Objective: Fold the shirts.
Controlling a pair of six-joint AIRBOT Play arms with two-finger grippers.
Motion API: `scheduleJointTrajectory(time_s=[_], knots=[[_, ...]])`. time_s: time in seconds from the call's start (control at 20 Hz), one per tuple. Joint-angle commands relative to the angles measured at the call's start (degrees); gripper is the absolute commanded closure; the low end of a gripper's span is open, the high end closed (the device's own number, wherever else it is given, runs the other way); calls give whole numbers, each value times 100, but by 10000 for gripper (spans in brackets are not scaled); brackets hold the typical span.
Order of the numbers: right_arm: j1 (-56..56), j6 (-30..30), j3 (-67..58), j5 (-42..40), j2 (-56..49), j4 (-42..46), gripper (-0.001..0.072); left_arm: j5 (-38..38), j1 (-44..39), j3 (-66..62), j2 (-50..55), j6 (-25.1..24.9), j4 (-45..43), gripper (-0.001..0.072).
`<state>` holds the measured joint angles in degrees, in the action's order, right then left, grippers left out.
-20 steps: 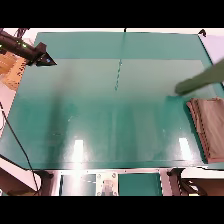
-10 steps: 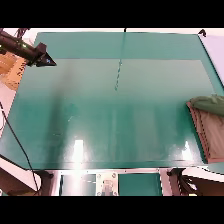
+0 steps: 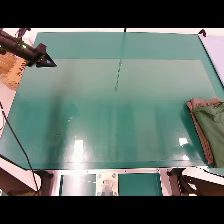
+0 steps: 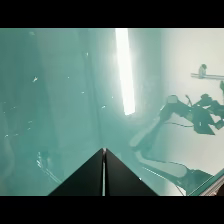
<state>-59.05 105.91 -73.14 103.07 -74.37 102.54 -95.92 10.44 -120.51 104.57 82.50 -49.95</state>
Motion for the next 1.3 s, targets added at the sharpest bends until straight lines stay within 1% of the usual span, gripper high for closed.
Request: scheduleJointTrajectory(time_s=[0.0, 0.05, 0.1, 0.2, 0.3, 0.4, 0.5, 0.6, 0.7, 0.8, 0.9, 1.0, 1.15, 1.25], knots=[[87, 170, 87, 24, -166, -223, 195, 94, 2, -2, -7, -13, 227, 687], [223, 168, -214, -2, -225, -549, 408, 164, 2, -2, -17, -13, 376, 688], [415, 157, -535, -122, -251, -929, 587, 251, -11, -2, -59, -11, 437, 688], [931, 136, -1123, -634, -251, -1681, 693, 356, -76, 0, -229, -52, 380, 689], [1580, 74, -1528, -1250, -247, -2350, 693, 387, -216, 55, -520, -125, 94, 689], [2317, -109, -1554, -1759, -203, -2826, 695, 533, -437, 584, -951, -155, -284, 689], [3158, -398, -1335, -1888, -98, -2841, 695, 590, -723, 1360, -1408, -153, -634, 689], [3971, -577, -721, -2085, 201, -2844, 695, 717, -1078, 2271, -1899, -153, -914, 689], [4876, -612, 299, -2522, 684, -2846, 695, 1003, -1471, 3309, -2446, -125, -1143, 689], [5737, -610, 1246, -2979, 1091, -2844, 695, 1429, -1834, 4395, -2988, 2, -1167, 689], [6402, -608, 1845, -3379, 1257, -2844, 695, 1768, -2072, 5272, -3373, 98, -1178, 688], [6798, -608, 2009, -3609, 1257, -2846, 694, 1856, -2144, 5742, -3499, 120, -1165, 687], [7016, -608, 2002, -3724, 1257, -2865, 694, 1926, -2142, 5842, -3493, 98, -1300, 687], [7038, -605, 2004, -3705, 1252, -2861, 694, 1821, -2144, 5842, -3493, 109, -1298, 687]])
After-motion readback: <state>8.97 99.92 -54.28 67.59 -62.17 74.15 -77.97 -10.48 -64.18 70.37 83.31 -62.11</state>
